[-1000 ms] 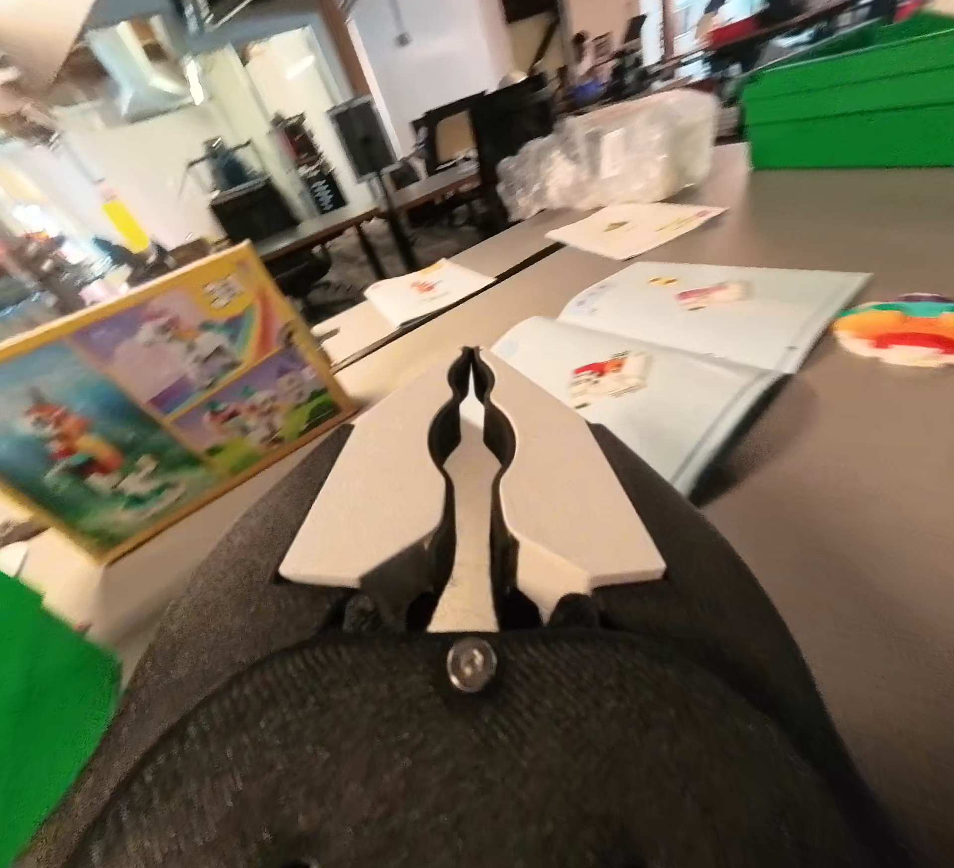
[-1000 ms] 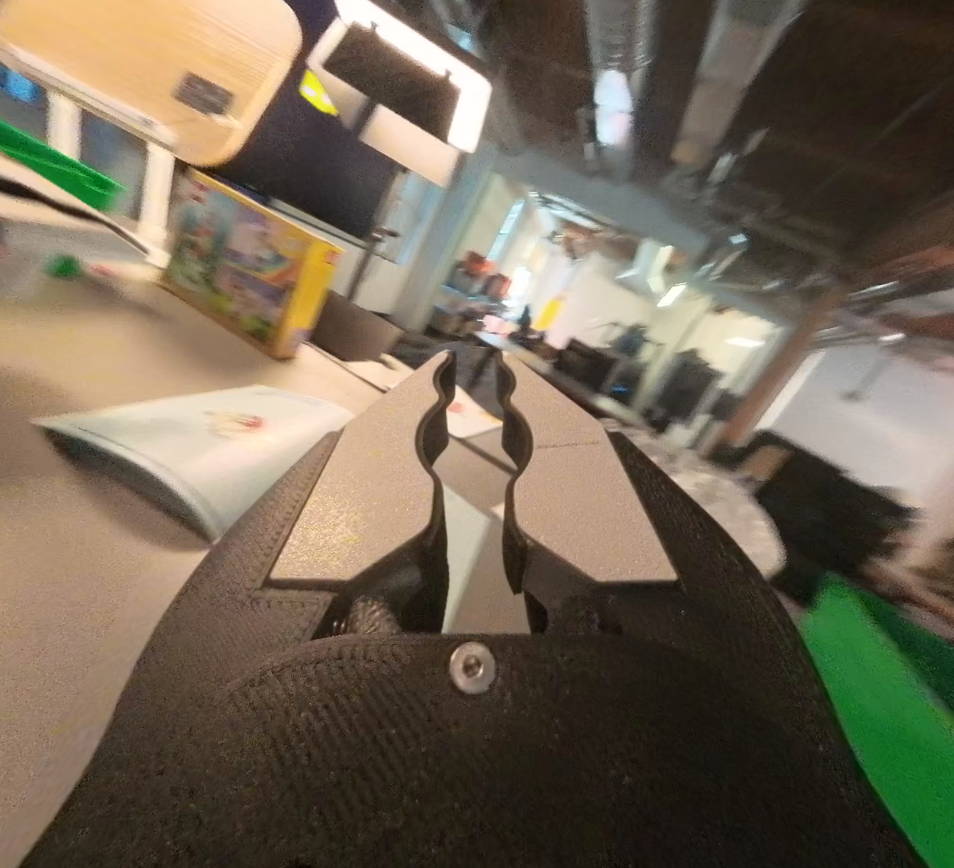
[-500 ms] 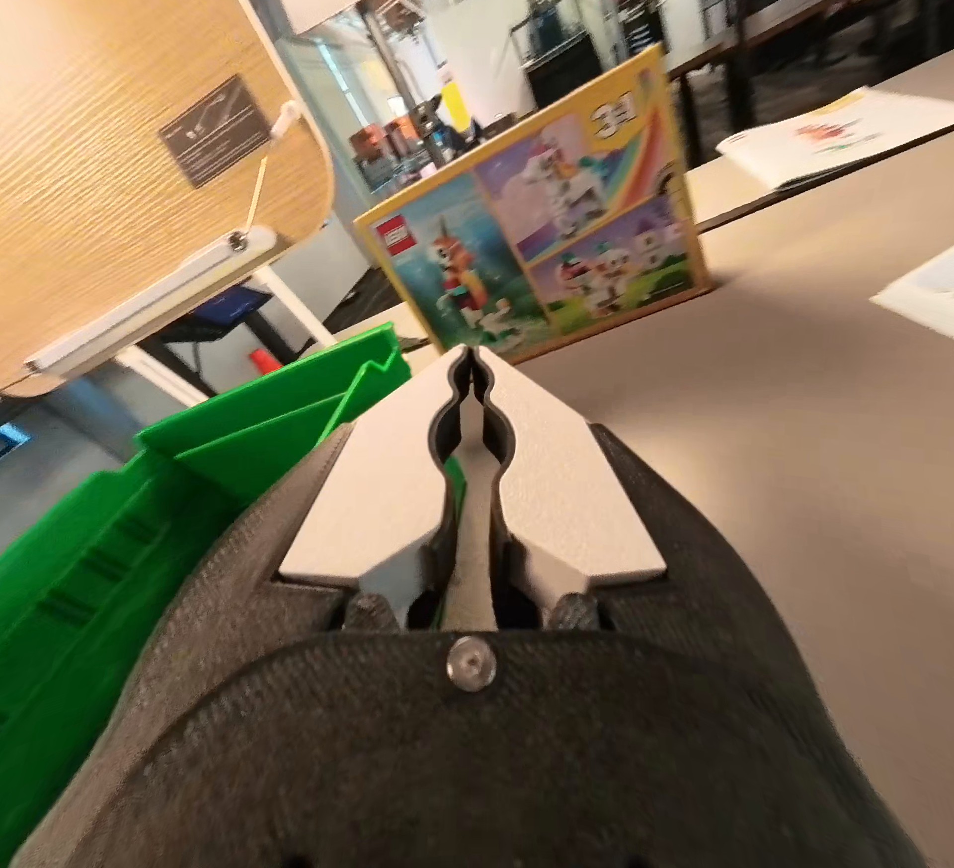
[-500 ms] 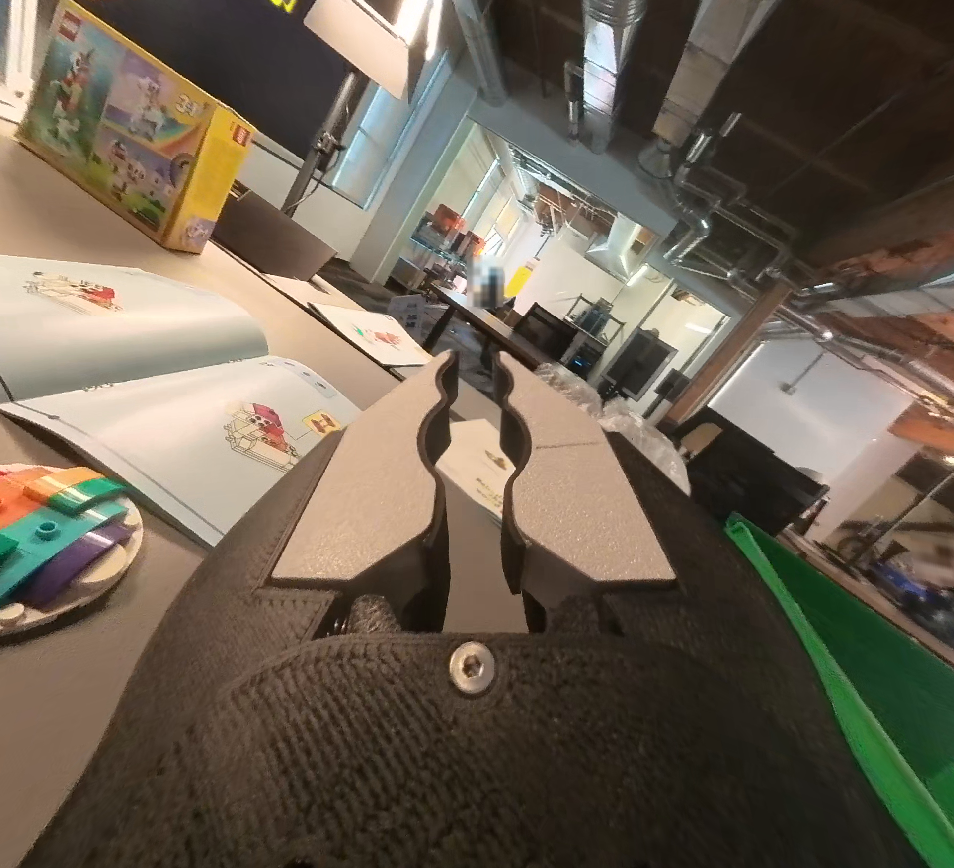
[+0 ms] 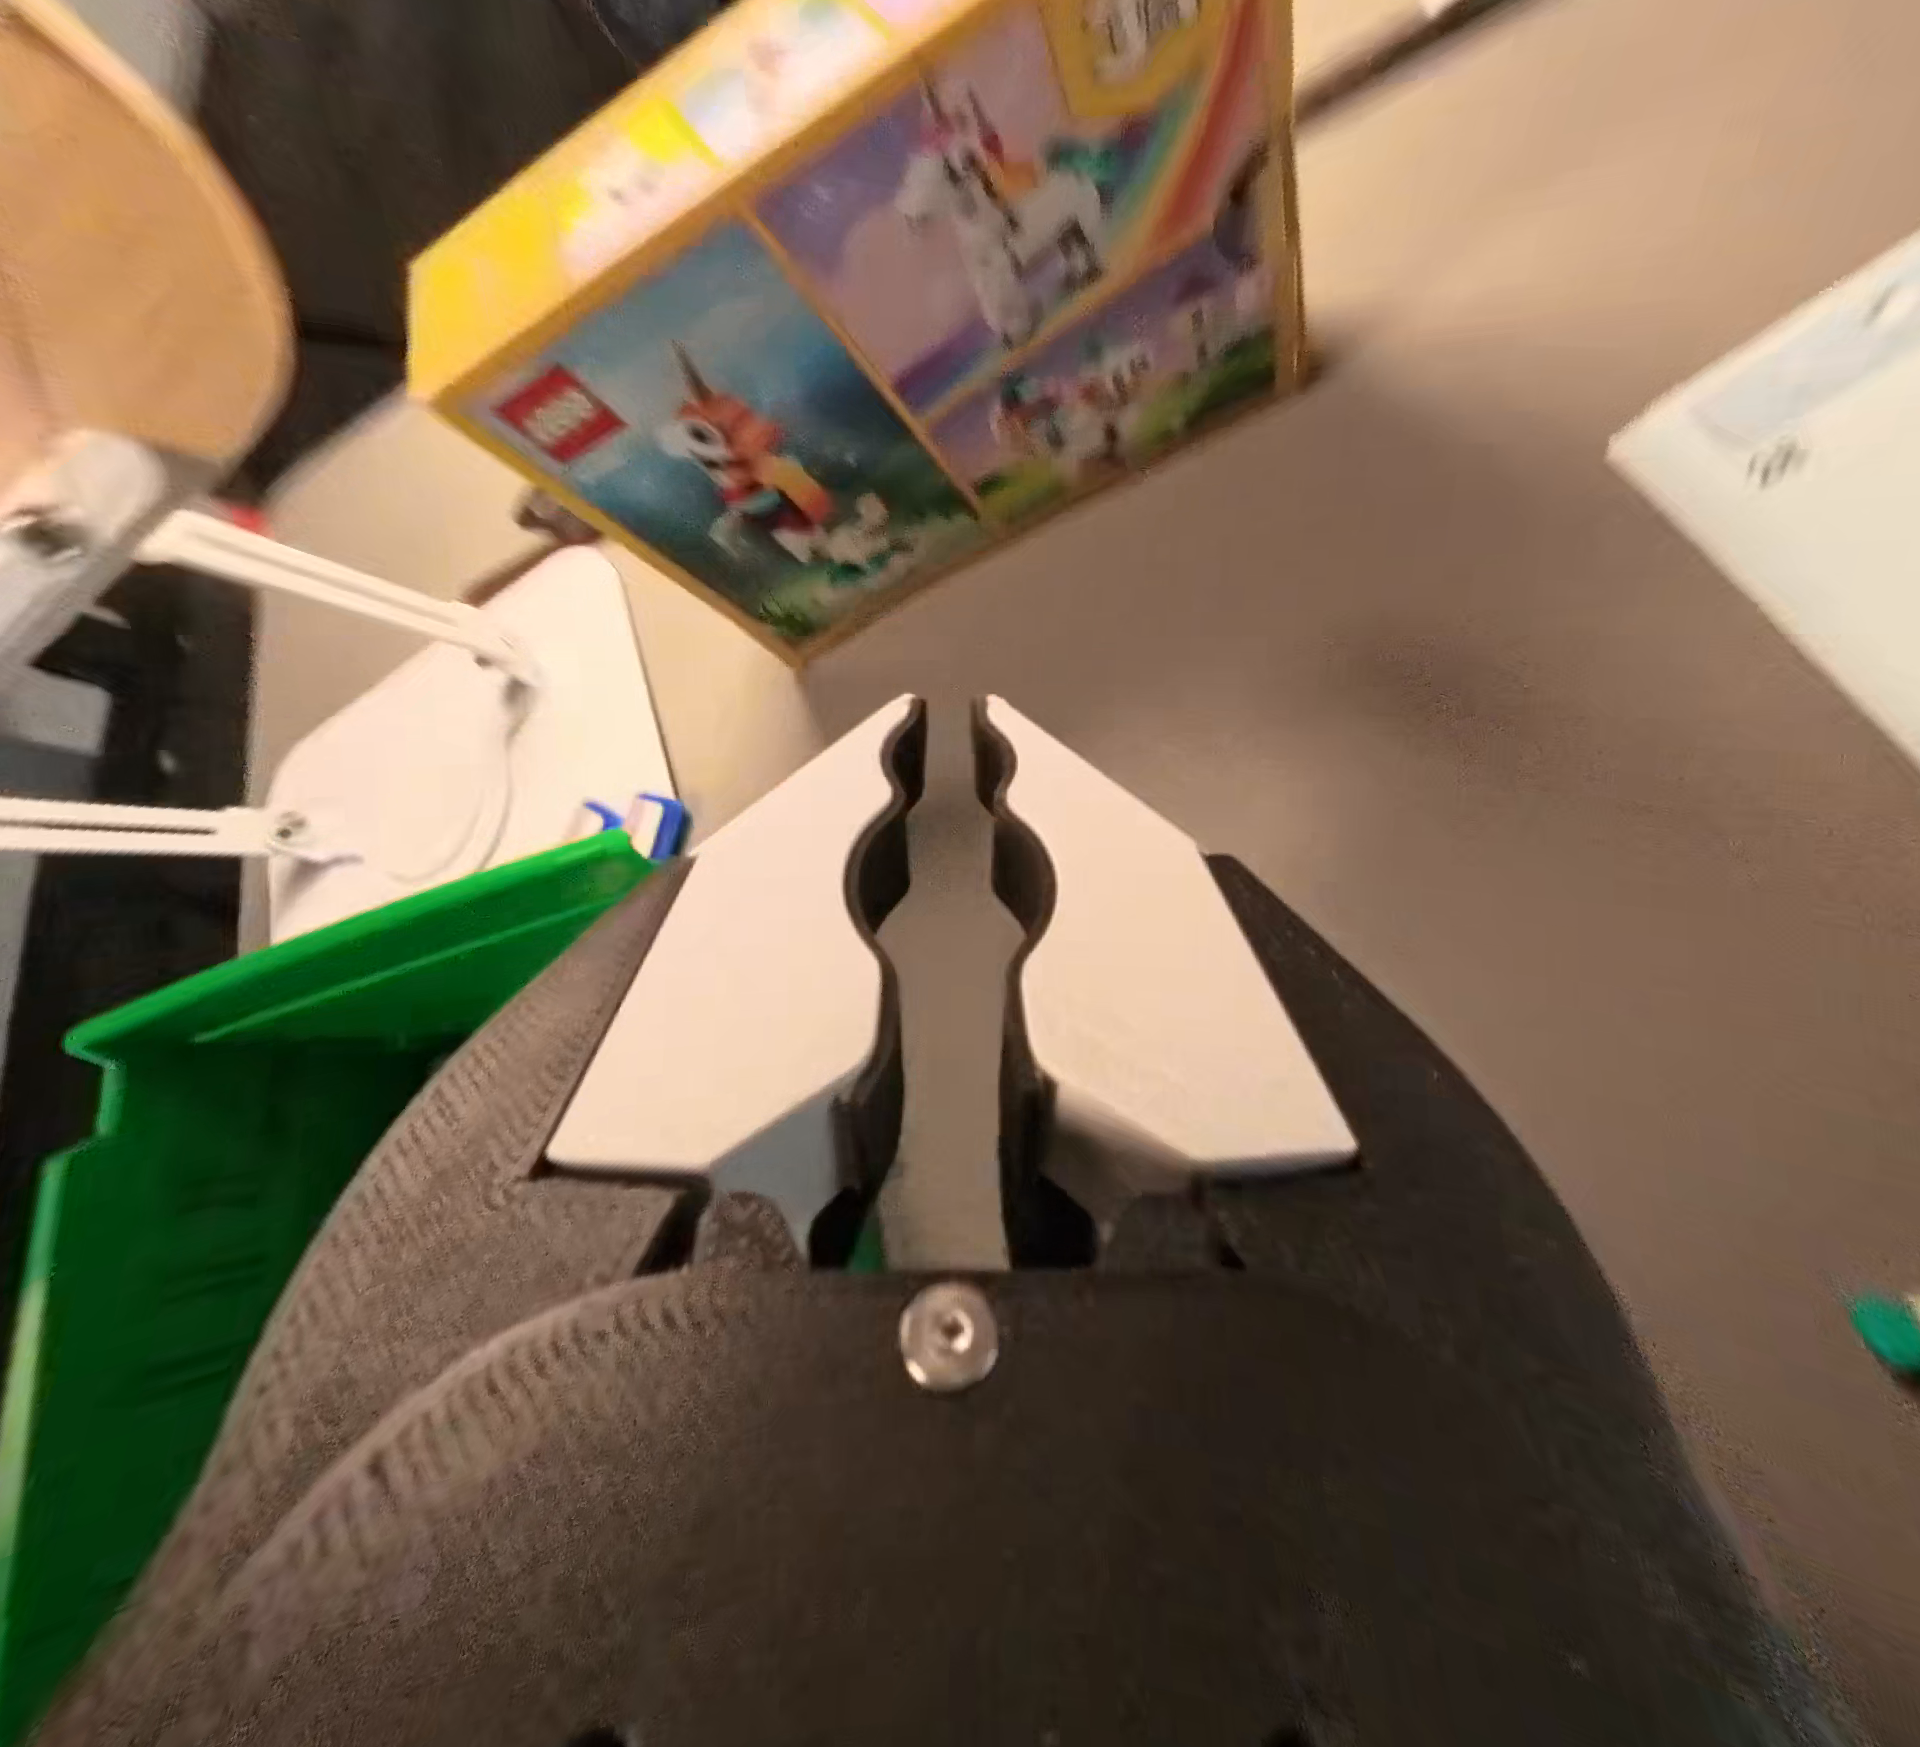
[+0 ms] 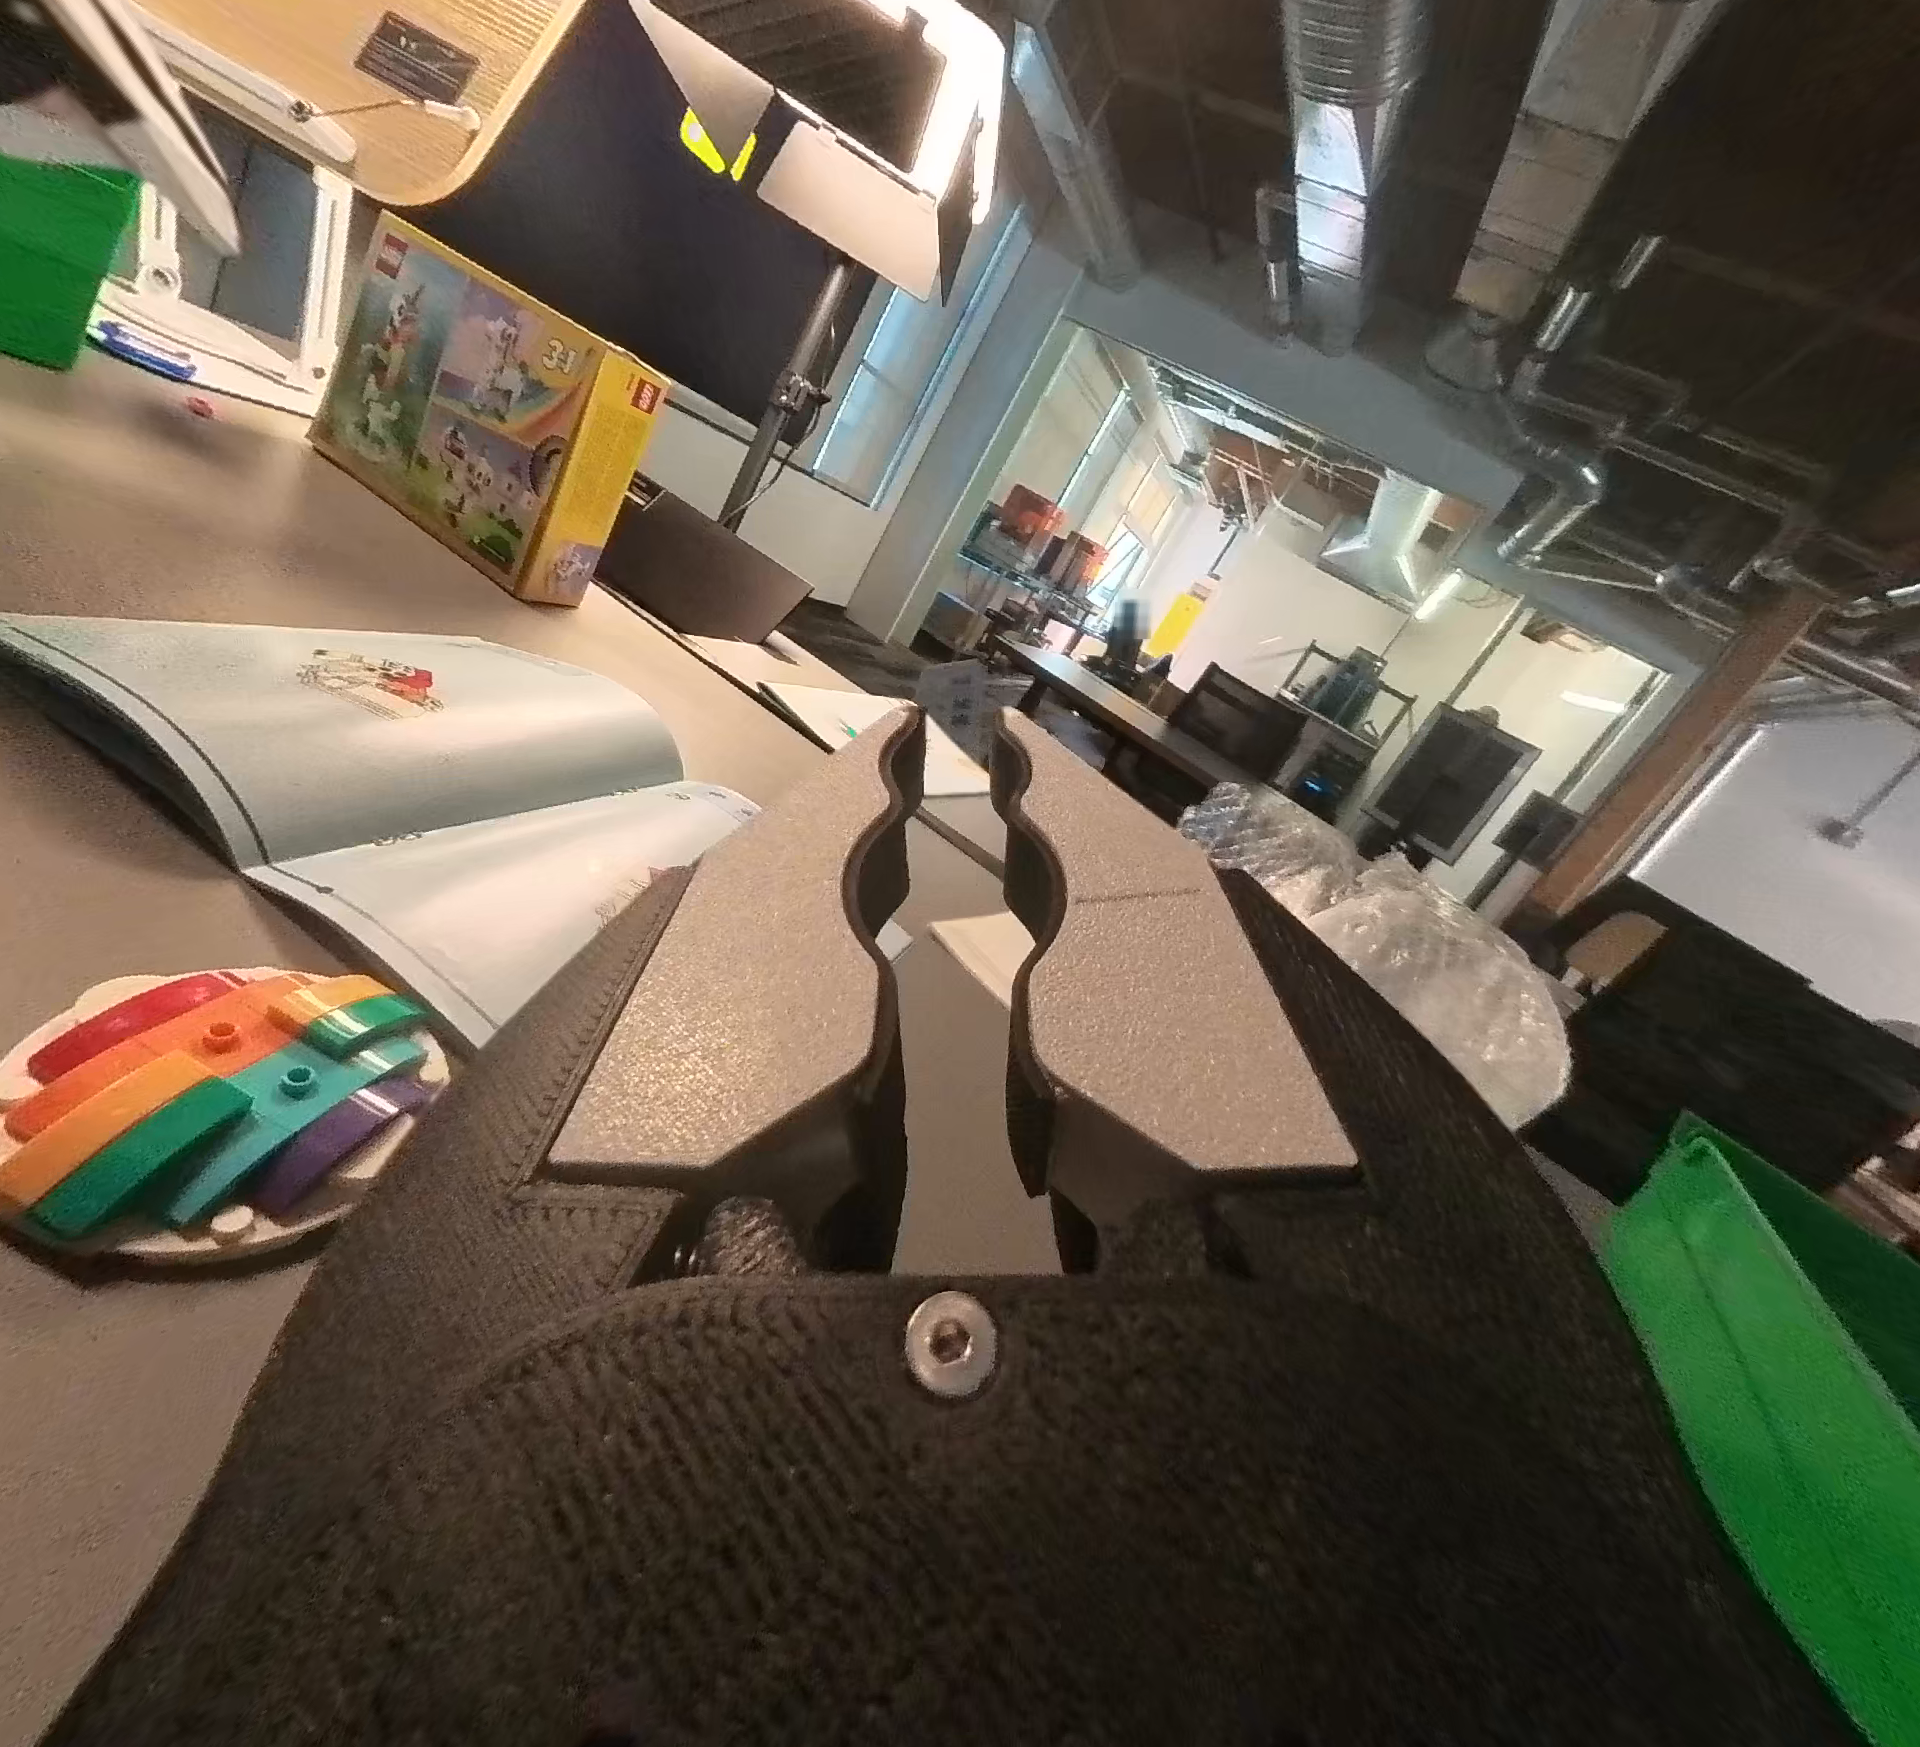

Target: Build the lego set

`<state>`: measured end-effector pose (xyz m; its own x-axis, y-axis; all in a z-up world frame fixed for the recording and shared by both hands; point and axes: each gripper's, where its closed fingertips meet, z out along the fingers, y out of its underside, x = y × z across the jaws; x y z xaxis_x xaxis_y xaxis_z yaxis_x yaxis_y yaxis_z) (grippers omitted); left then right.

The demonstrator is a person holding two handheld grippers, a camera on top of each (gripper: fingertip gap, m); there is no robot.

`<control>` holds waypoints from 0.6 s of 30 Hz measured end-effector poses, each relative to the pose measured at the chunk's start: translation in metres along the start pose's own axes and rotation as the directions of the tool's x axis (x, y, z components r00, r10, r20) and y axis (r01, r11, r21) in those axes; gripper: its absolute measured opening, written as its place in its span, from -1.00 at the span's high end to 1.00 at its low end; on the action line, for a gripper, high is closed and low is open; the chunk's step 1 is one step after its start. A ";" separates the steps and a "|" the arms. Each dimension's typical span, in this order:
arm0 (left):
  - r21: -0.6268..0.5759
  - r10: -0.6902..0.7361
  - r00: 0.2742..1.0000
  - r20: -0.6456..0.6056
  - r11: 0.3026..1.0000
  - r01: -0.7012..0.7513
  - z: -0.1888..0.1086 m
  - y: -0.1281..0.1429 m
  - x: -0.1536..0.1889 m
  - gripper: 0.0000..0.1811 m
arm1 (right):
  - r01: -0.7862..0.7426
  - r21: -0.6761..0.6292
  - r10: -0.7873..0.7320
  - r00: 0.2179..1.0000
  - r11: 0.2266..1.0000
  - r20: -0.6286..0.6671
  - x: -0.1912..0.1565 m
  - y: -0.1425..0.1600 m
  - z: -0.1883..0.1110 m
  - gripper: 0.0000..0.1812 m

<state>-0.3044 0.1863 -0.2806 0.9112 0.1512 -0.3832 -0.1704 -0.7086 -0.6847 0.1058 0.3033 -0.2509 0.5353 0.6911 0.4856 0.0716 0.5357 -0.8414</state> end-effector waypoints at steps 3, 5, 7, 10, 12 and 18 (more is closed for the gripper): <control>-0.350 0.017 0.991 -0.134 0.935 -0.063 0.019 0.015 -0.007 0.86 | -0.009 0.002 0.009 1.000 1.000 0.005 -0.001 -0.001 0.000 0.89; -0.520 -0.041 0.984 -0.172 0.852 -0.055 0.031 0.027 -0.018 0.79 | 0.000 -0.006 0.000 1.000 1.000 0.008 -0.002 0.001 0.000 0.89; -0.616 -0.105 0.980 -0.170 0.787 -0.023 0.042 0.033 -0.031 0.74 | 0.014 -0.009 -0.014 1.000 1.000 0.014 -0.004 0.001 0.000 0.90; -0.715 -0.144 0.980 -0.138 0.699 0.002 0.054 0.045 -0.047 0.67 | 0.026 -0.013 -0.026 0.999 1.000 0.019 -0.006 0.001 0.001 0.90; -0.745 -0.115 0.986 -0.120 0.667 -0.013 0.059 0.050 -0.055 0.69 | 0.029 -0.016 -0.028 0.999 0.999 0.020 -0.006 0.002 0.001 0.90; -0.783 0.018 0.990 -0.141 0.610 -0.123 0.066 0.055 -0.056 0.98 | 0.035 -0.026 -0.034 0.999 0.999 0.025 -0.007 0.003 0.002 0.90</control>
<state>-0.3900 0.1848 -0.3378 0.9518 0.0396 -0.3043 0.0780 -0.9903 0.1149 0.1003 0.3011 -0.2569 0.5114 0.6844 0.5198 0.1122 0.5465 -0.8299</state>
